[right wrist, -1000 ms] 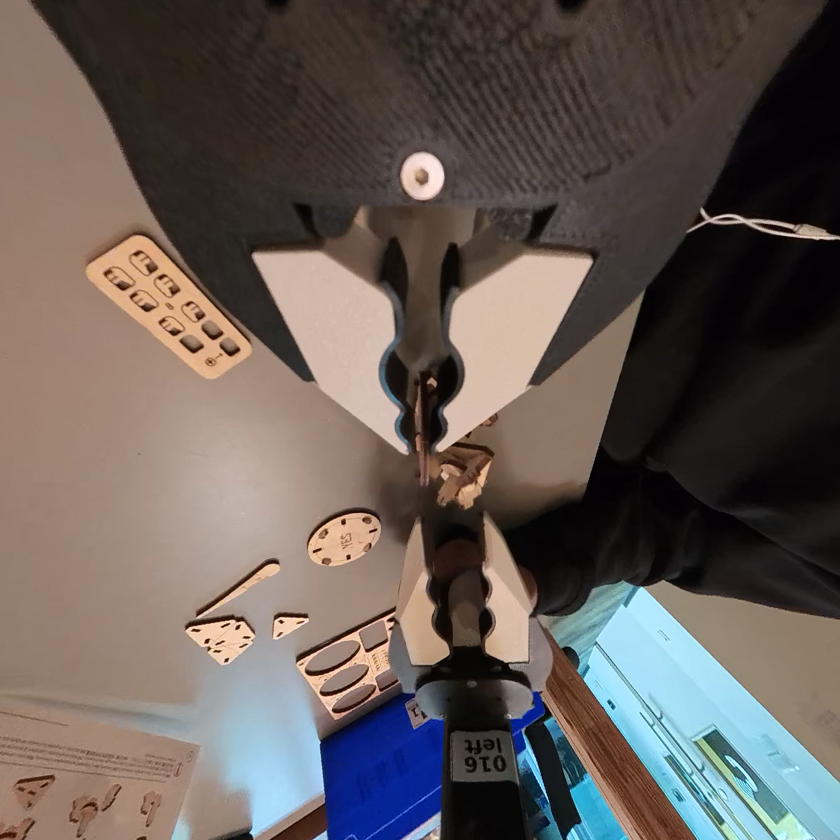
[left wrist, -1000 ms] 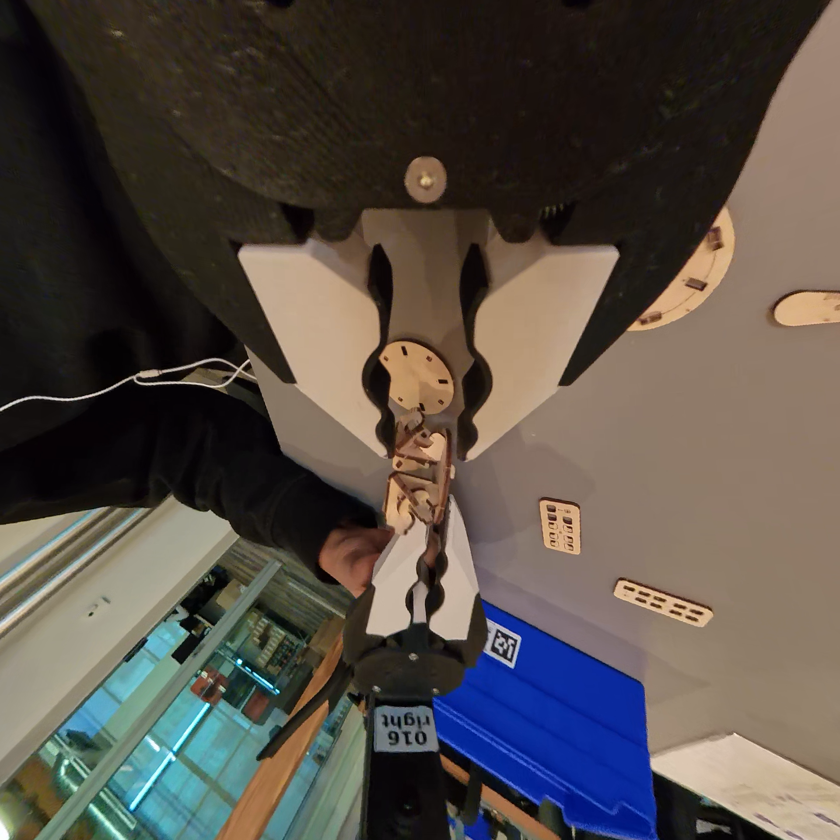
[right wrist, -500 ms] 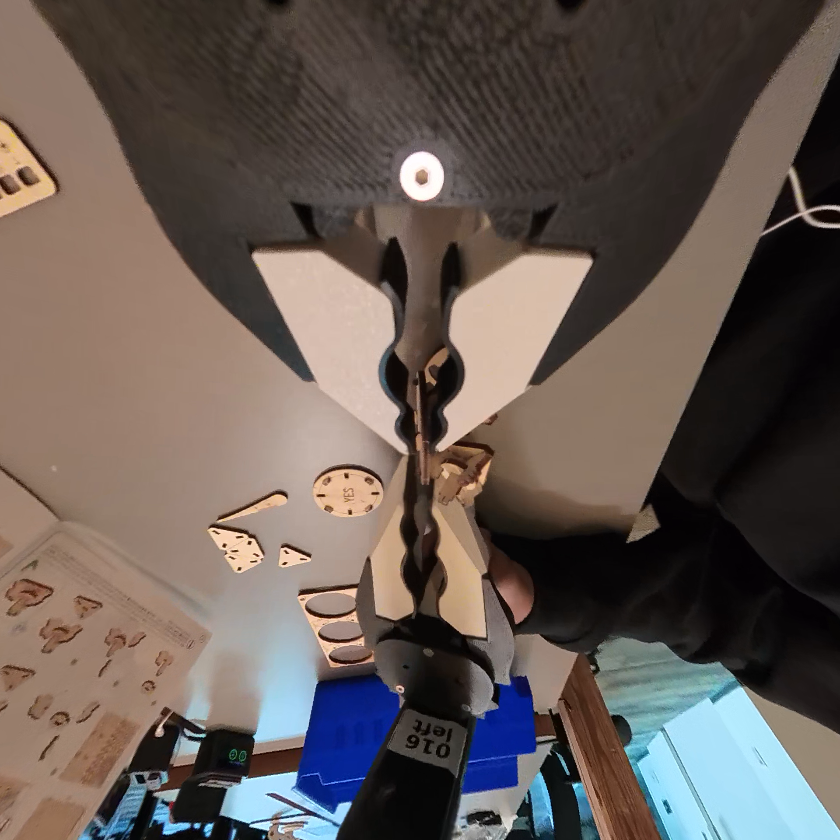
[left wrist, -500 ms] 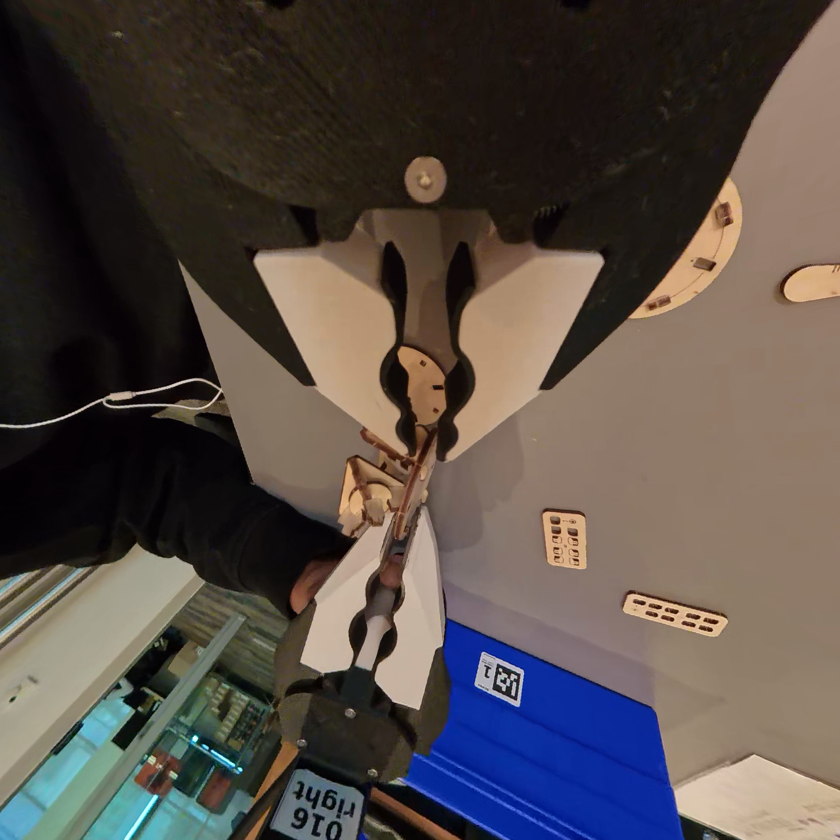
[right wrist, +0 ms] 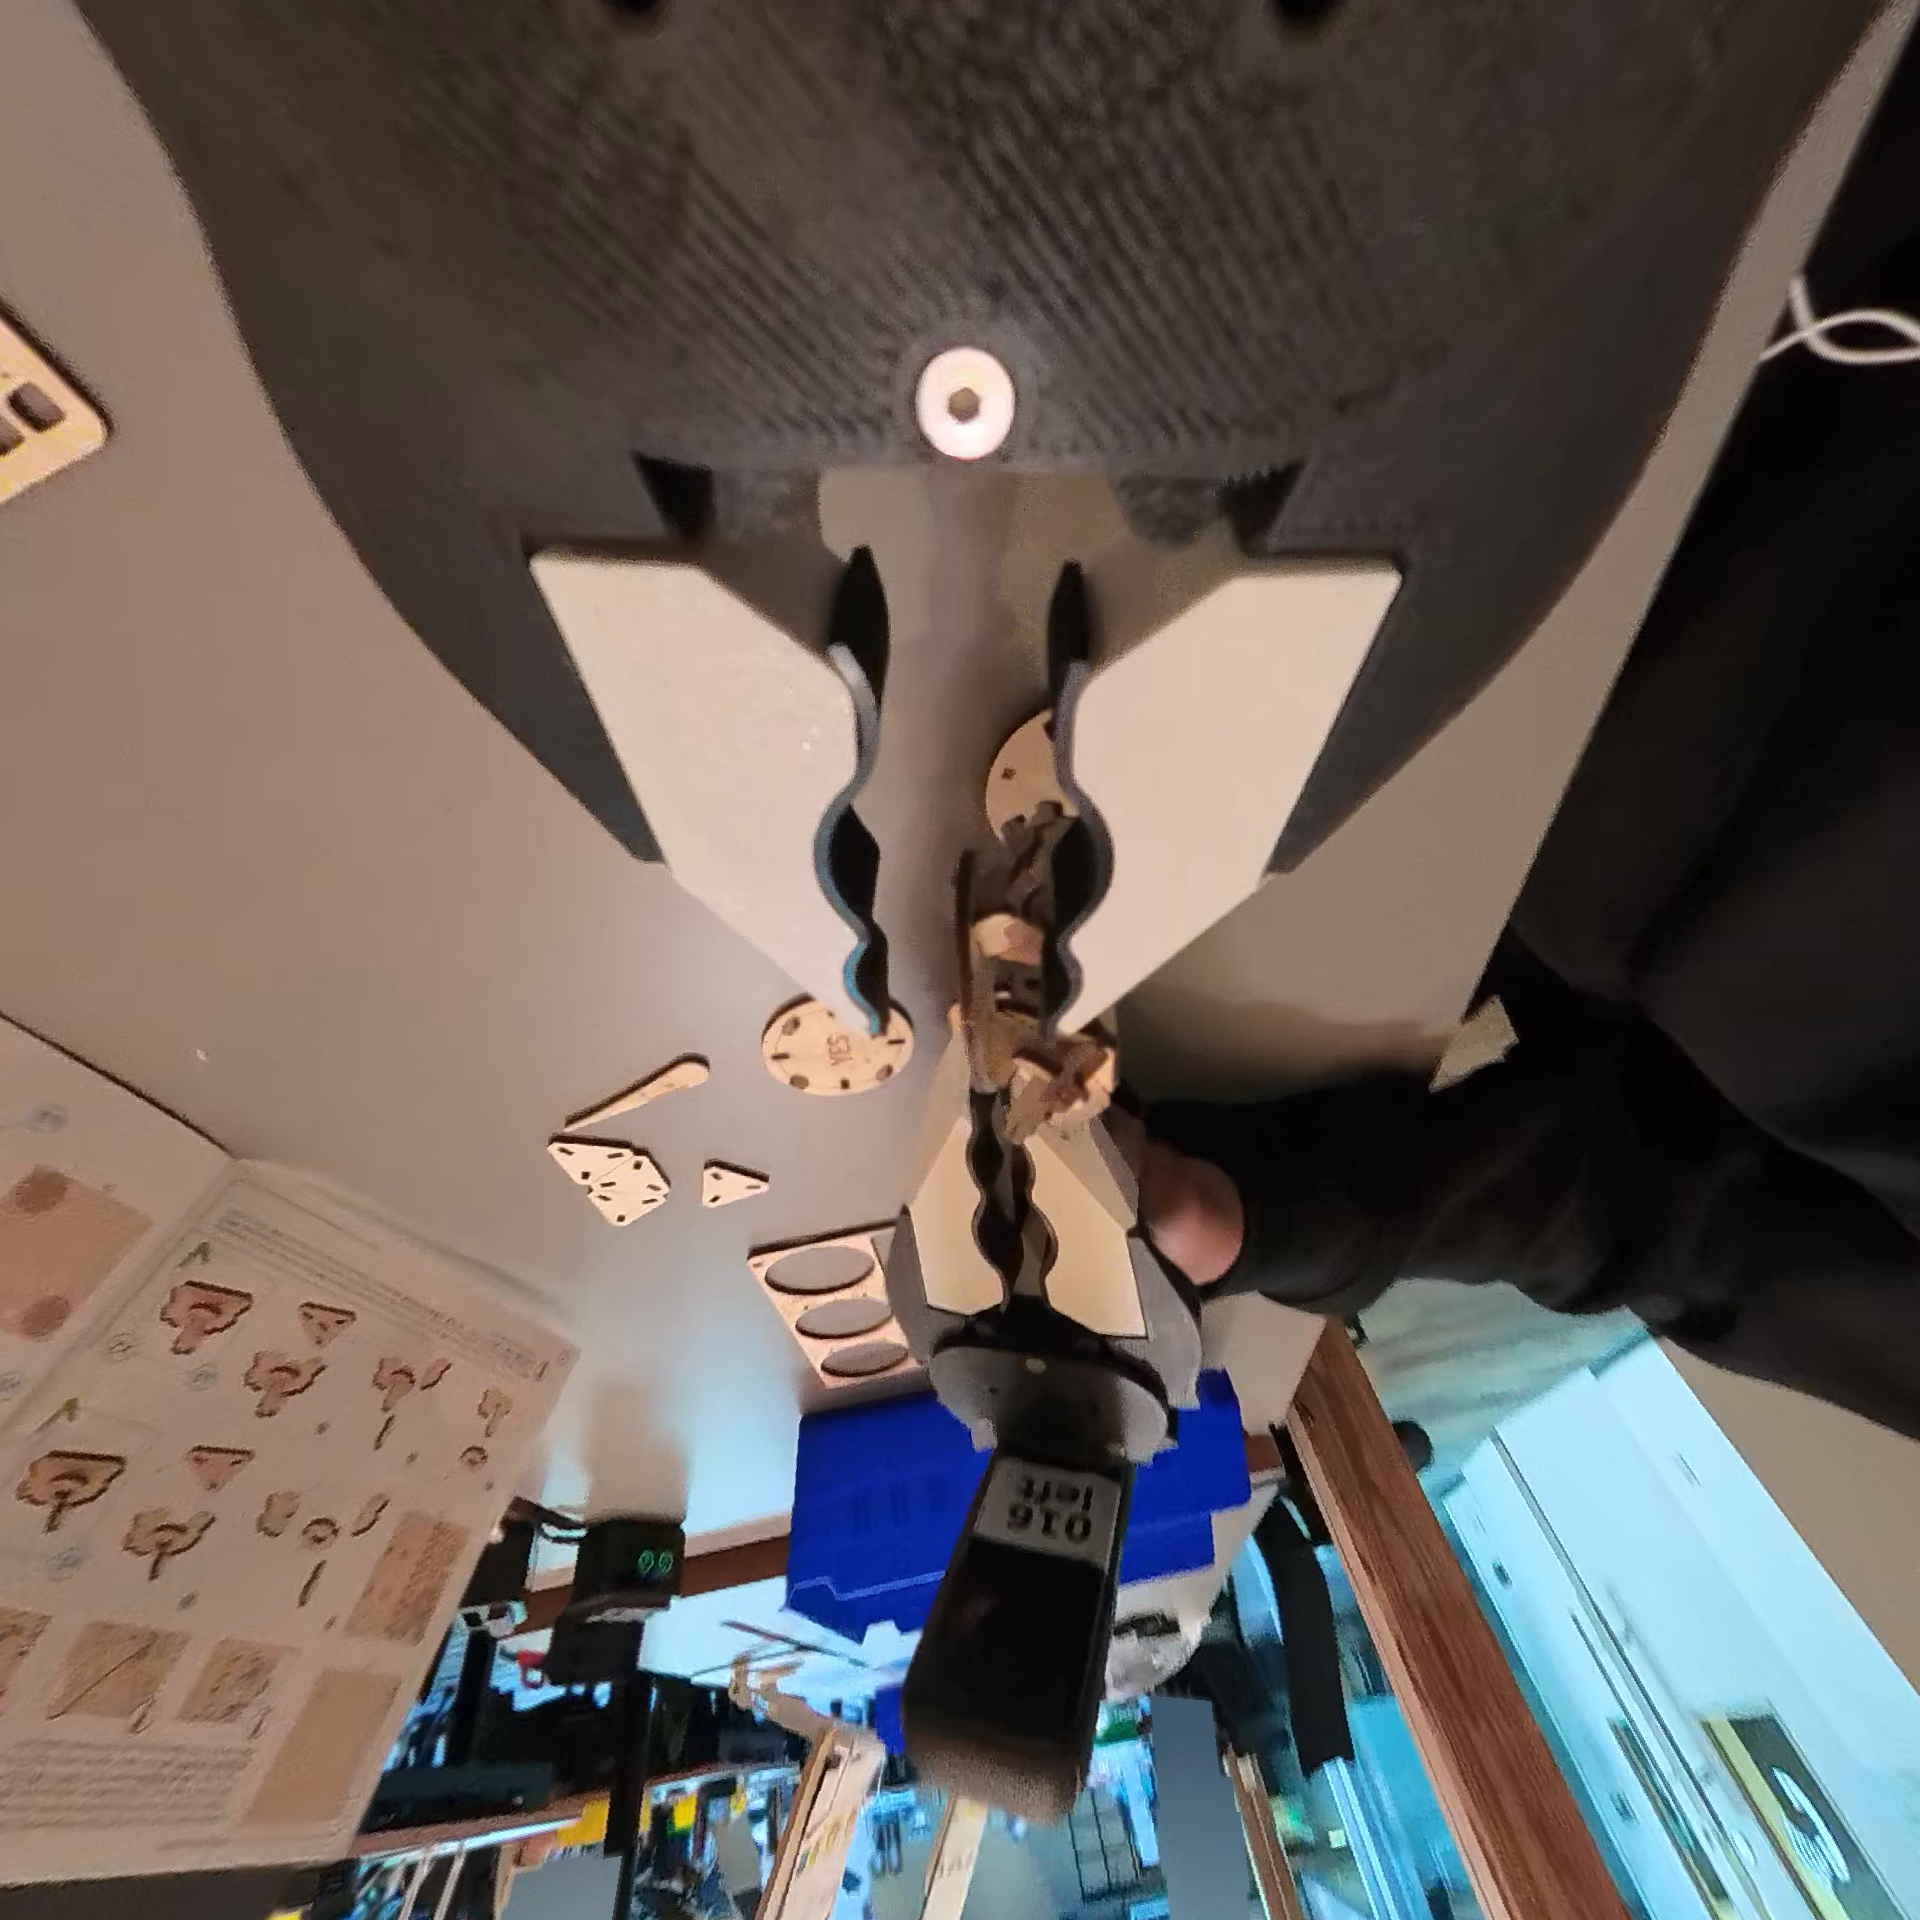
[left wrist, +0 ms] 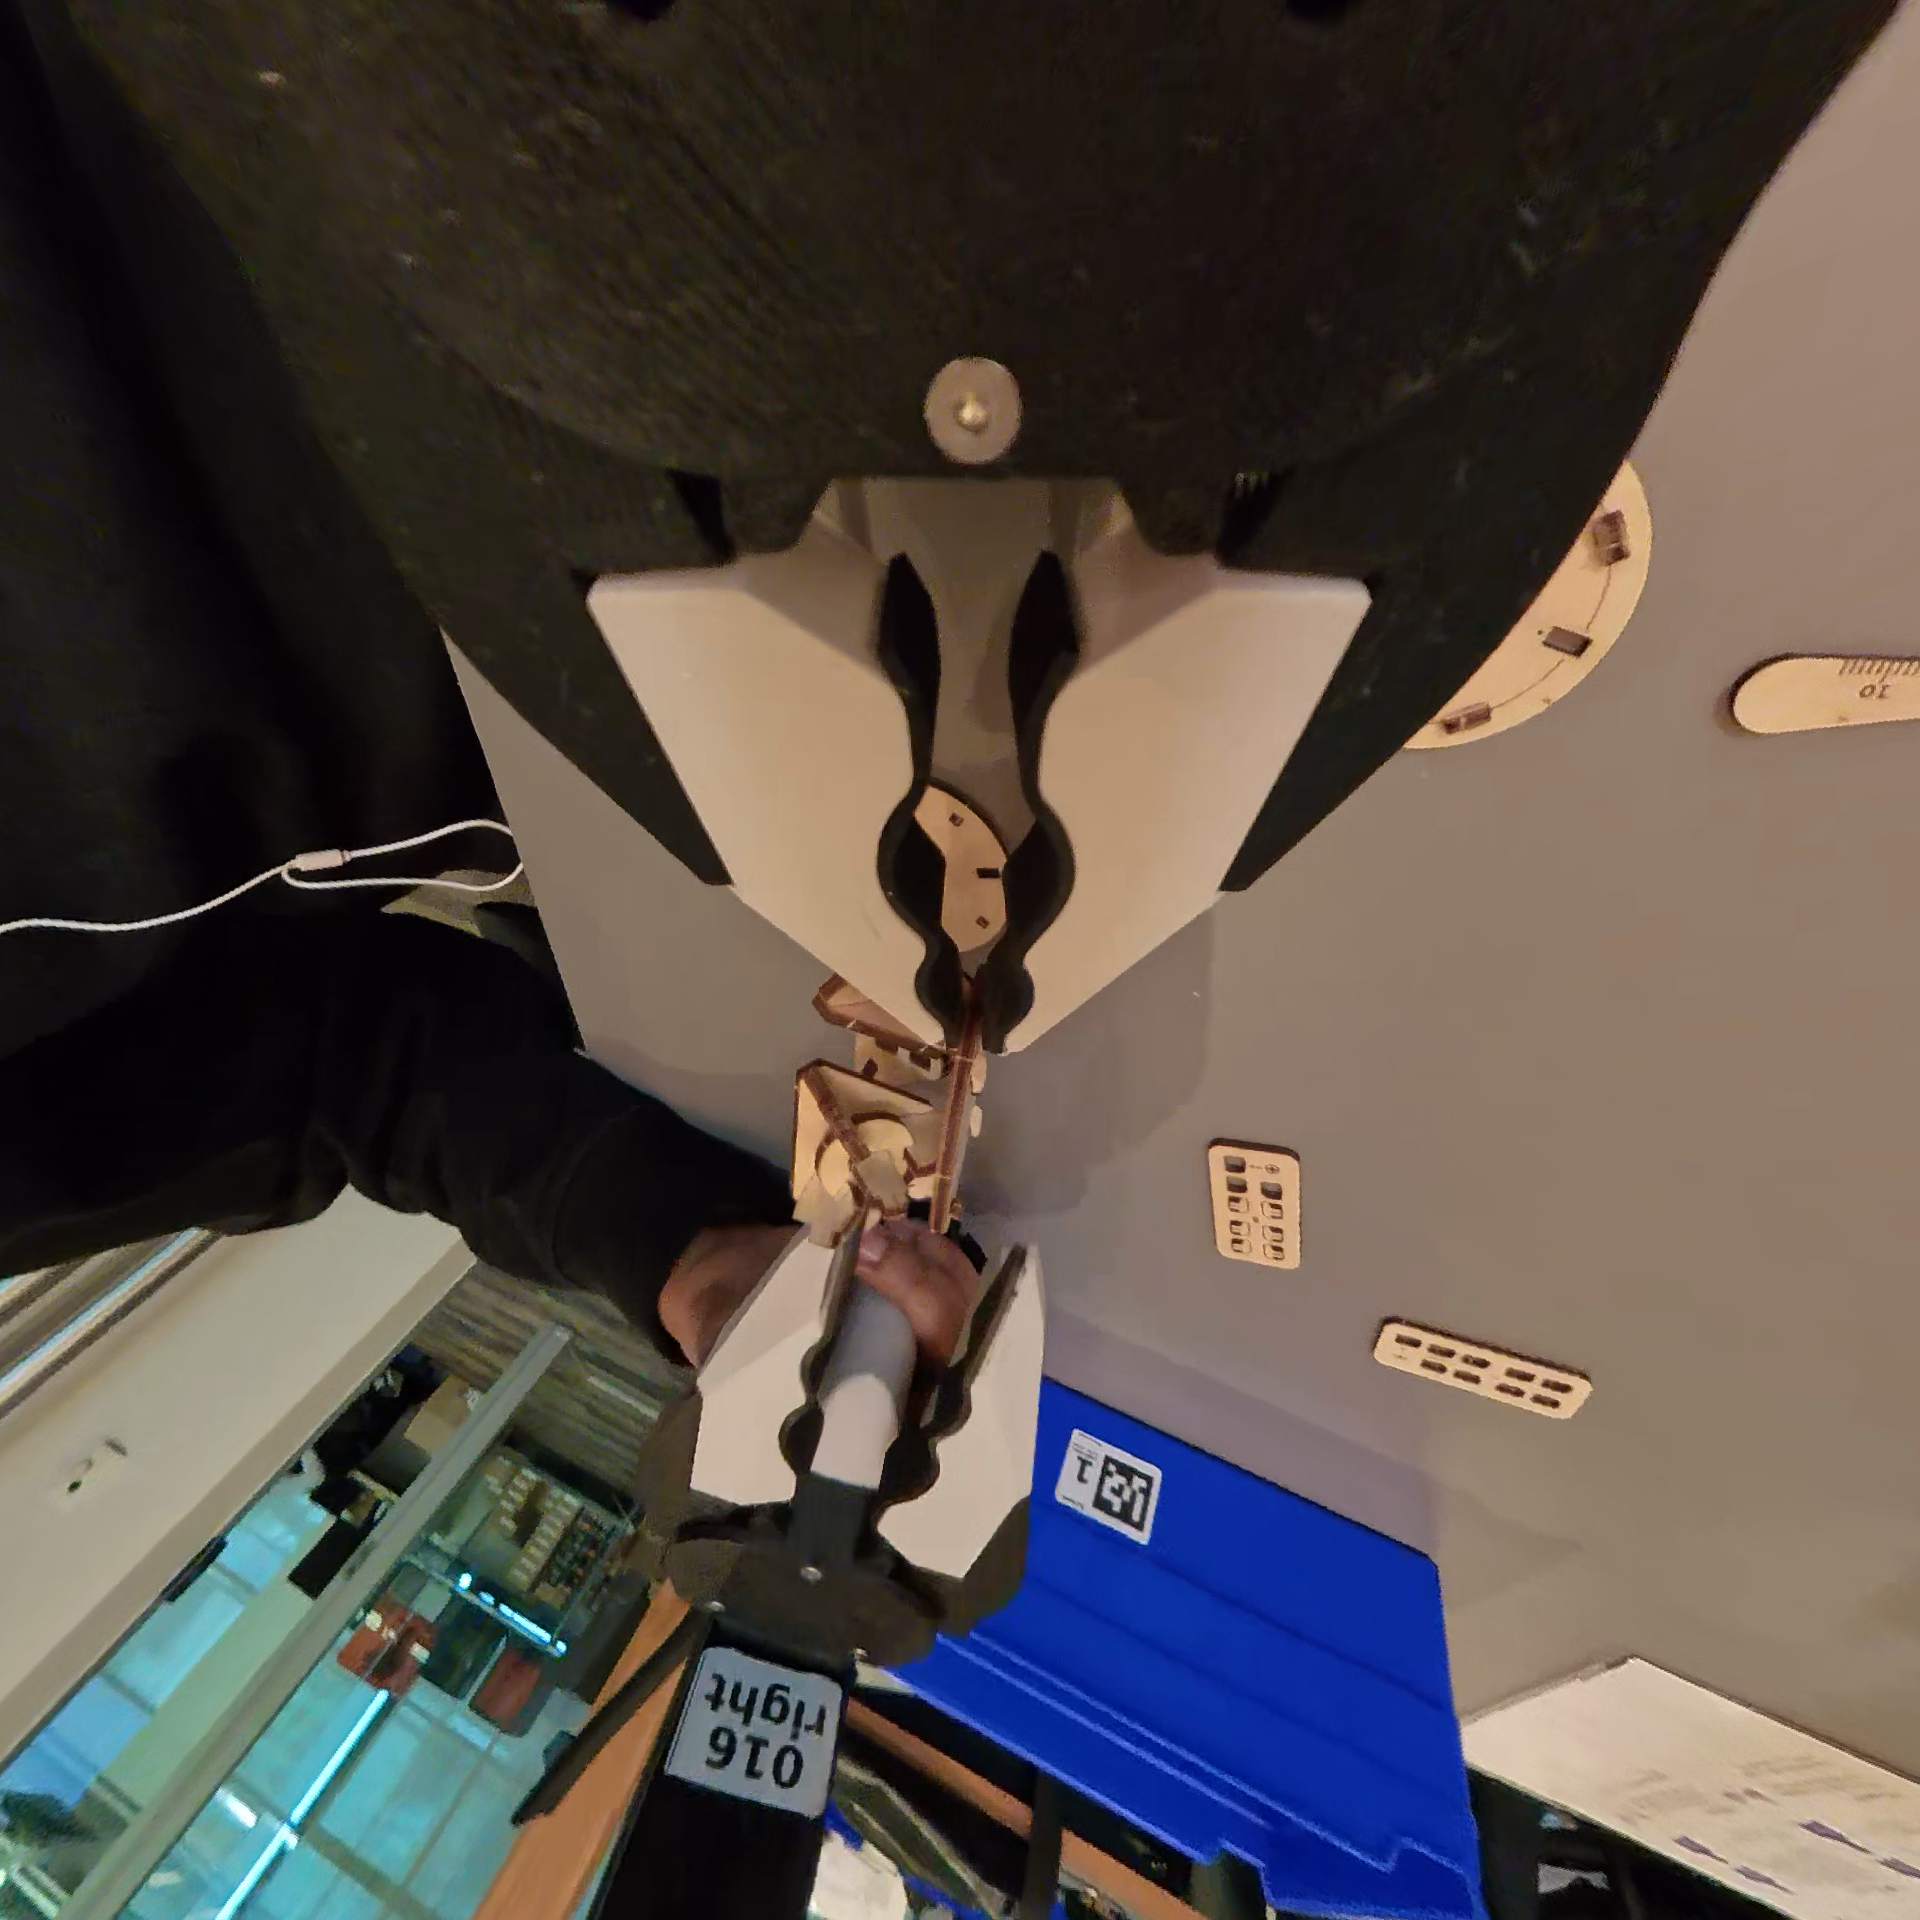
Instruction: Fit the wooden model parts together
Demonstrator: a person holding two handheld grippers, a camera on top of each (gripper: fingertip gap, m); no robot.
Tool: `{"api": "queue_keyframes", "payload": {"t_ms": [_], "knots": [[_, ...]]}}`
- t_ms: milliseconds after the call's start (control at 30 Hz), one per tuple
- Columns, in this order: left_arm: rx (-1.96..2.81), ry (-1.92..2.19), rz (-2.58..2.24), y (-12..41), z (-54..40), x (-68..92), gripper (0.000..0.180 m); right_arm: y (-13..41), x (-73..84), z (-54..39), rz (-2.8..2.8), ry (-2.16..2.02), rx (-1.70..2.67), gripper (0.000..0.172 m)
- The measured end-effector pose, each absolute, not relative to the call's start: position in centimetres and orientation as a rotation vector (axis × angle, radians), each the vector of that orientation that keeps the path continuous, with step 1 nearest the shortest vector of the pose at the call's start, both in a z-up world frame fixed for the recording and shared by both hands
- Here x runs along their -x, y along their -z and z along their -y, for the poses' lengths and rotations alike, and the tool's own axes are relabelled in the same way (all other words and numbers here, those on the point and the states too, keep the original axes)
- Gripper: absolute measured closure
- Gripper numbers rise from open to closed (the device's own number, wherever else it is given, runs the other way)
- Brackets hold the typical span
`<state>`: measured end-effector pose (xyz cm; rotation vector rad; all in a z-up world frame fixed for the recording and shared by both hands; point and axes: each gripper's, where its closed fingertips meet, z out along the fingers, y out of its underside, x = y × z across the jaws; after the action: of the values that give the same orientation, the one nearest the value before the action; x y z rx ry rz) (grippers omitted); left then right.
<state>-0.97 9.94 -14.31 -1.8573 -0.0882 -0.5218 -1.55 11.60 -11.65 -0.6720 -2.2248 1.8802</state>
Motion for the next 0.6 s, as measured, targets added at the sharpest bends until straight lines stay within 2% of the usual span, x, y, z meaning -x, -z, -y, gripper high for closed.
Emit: {"api": "queue_keyframes", "payload": {"t_ms": [300, 433, 600], "knots": [[1.806, 0.461, 0.073, 13.5, -9.9, 1.3, 0.18, 10.7, 1.6, -12.8, 2.194, -2.161, 0.846, 0.141], [1.733, 0.491, 0.031, 12.4, -9.8, 0.7, 0.18, 10.8, 1.8, -13.2, 2.186, -2.141, 0.855, 0.152], [1.676, 0.53, 0.026, 11.7, -9.6, 0.5, 0.18, 10.7, 1.3, -12.9, 2.203, -2.158, 0.813, 0.155]]}}
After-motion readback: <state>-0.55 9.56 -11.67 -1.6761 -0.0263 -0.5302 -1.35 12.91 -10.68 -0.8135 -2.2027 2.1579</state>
